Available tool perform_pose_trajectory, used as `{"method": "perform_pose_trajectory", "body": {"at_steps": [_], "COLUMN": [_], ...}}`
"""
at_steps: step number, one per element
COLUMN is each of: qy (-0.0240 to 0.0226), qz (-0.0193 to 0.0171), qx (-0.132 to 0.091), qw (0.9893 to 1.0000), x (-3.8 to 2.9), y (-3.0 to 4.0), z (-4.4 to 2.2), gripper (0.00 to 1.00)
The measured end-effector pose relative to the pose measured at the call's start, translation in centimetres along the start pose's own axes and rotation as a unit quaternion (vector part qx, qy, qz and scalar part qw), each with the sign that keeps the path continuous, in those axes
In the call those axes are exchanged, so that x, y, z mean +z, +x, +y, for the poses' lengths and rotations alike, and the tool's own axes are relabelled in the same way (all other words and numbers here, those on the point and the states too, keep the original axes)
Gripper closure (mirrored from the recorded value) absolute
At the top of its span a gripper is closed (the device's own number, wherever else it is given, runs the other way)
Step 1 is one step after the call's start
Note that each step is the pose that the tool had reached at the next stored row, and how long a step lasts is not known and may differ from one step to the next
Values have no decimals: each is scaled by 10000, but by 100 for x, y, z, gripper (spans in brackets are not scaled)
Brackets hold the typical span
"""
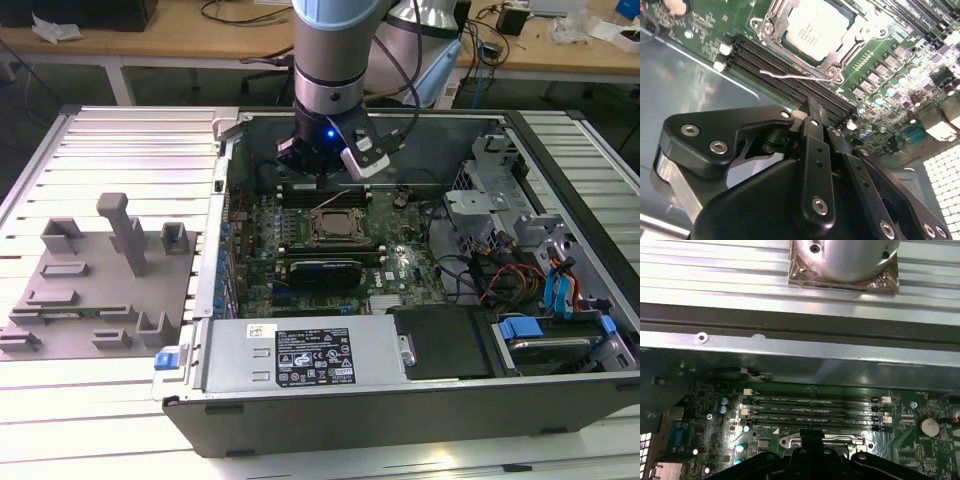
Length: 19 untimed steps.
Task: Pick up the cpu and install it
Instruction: 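Install the first cpu locking lever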
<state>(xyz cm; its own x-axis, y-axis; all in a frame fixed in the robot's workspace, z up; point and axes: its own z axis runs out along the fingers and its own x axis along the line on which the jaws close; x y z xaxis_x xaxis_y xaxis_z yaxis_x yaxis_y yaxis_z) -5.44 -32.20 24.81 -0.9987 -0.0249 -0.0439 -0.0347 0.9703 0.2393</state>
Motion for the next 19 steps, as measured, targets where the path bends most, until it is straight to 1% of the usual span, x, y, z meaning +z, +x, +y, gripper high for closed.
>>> {"method": "perform_pose_trajectory", "body": {"at_steps": [2, 4, 6, 10, 11, 12, 15, 16, 17, 19], "qy": [38, 65, 102, 135, 159, 174, 222, 254, 272, 289], "qz": [-43, -67, -113, -162, -188, -201, -223, -234, -241, -249], "qx": [179, 276, 470, 672, 779, 833, 914, 955, 980, 1010], "qw": [9998, 9996, 9988, 9975, 9967, 9962, 9953, 9948, 9945, 9942], "x": [15, 24, 55, 104, 127, 139, 160, 175, 187, 205], "y": [1, 1, -3, -27, -40, -47, -54, -57, -57, -58], "z": [-4, -6, -14, -26, -32, -35, -41, -43, -39, -17], "gripper": [89, 89, 89, 89, 89, 89, 89, 89, 89, 89]}}
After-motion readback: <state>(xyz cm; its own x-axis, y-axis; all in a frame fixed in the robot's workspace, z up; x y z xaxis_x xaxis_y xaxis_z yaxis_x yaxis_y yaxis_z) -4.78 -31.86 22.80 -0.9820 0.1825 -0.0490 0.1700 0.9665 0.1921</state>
